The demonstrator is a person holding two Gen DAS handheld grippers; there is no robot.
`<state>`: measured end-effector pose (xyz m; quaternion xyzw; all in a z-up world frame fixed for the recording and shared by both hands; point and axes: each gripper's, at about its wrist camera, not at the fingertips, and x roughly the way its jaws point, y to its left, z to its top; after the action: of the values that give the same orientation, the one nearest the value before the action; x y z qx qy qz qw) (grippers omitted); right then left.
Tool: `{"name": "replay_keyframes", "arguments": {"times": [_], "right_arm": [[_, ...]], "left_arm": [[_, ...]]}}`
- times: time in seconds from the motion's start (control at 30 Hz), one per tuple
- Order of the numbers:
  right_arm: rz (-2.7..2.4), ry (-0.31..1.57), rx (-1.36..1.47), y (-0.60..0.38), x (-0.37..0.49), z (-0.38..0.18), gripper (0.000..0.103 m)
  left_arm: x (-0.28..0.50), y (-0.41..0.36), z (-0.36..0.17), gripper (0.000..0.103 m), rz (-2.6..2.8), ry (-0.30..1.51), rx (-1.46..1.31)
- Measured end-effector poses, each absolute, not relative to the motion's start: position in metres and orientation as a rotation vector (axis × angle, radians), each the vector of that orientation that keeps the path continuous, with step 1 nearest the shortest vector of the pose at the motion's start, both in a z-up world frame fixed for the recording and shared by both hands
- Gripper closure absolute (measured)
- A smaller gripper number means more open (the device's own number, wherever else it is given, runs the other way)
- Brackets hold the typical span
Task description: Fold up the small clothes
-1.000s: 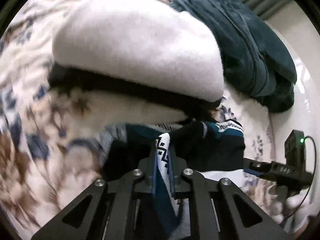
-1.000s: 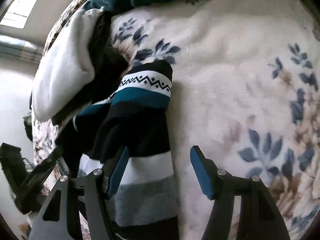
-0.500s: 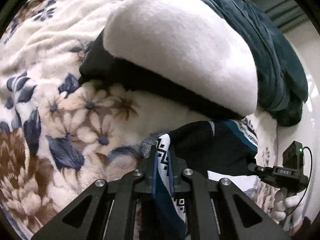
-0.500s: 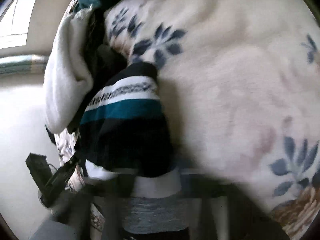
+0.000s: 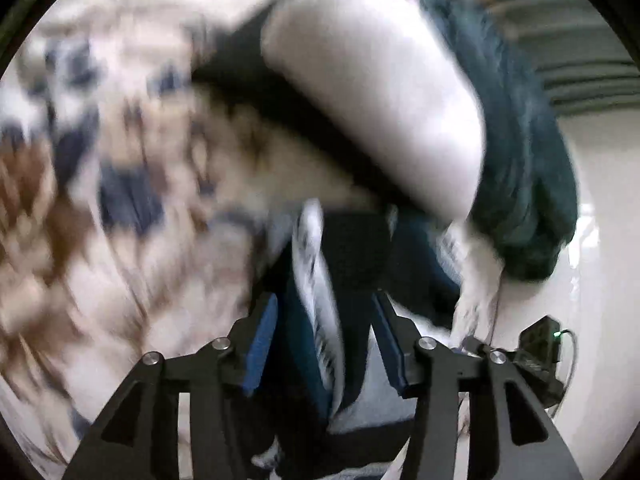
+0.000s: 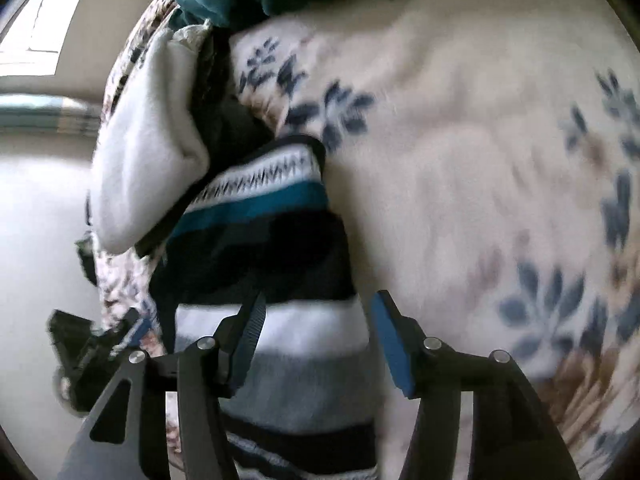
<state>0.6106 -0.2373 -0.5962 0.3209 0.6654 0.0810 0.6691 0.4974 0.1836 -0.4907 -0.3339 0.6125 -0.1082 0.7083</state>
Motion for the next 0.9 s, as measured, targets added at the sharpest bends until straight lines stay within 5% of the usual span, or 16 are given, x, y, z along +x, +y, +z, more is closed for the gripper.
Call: {"name": "replay_keyframes", "arguments": {"times": [0.03,0.1,0.2,0.23,0.27,0.47,0.57,0.6,0.63,0.7,0.9], "right_arm": [[0.187,1.515,0.756,-0.237,0.599,-0.6,0.045],[0.179,1.552,0.802,-0.235,0.579,-0.614,0.045],[0.219,1.608,0.906,-0.22,0.548,-0.64,0.048],[0.229,1.602,0.931,-0.217,0.542,-0.645,0.078],[0.22,1.601,0.921,-0.216,0.539,-0.647,0.096],[0.136,1.562,0.816,-0.223,0.549,-0.638,0.097],[0.161,1.585,0.825,-0.224,0.554,-0.63,0.094],[0.174,1.588,0.816,-0.224,0.553,-0.628,0.083],[0.182,1.585,0.809,-0.226,0.548,-0.624,0.061],[0.198,1.577,0.818,-0.232,0.531,-0.614,0.045],[0.211,1.679,0.843,-0.215,0.448,-0.615,0.045]], "left_arm": [[0.494,0.178,-0.496,0.063,-0.238,1.377,-0.719],[0.486,0.169,-0.499,0.094,-0.237,1.352,-0.691],[0.482,0.166,-0.483,0.095,-0.221,1.294,-0.628],[0.484,0.166,-0.476,0.095,-0.214,1.278,-0.59],[0.487,0.167,-0.472,0.096,-0.22,1.278,-0.553],[0.504,0.156,-0.488,0.091,-0.26,1.373,-0.41],[0.494,0.168,-0.477,0.073,-0.277,1.376,-0.538],[0.485,0.173,-0.473,0.064,-0.286,1.366,-0.594],[0.47,0.178,-0.47,0.058,-0.3,1.353,-0.655],[0.448,0.18,-0.467,0.058,-0.3,1.368,-0.692],[0.35,0.181,-0.457,0.058,-0.253,1.46,-0.612]]}}
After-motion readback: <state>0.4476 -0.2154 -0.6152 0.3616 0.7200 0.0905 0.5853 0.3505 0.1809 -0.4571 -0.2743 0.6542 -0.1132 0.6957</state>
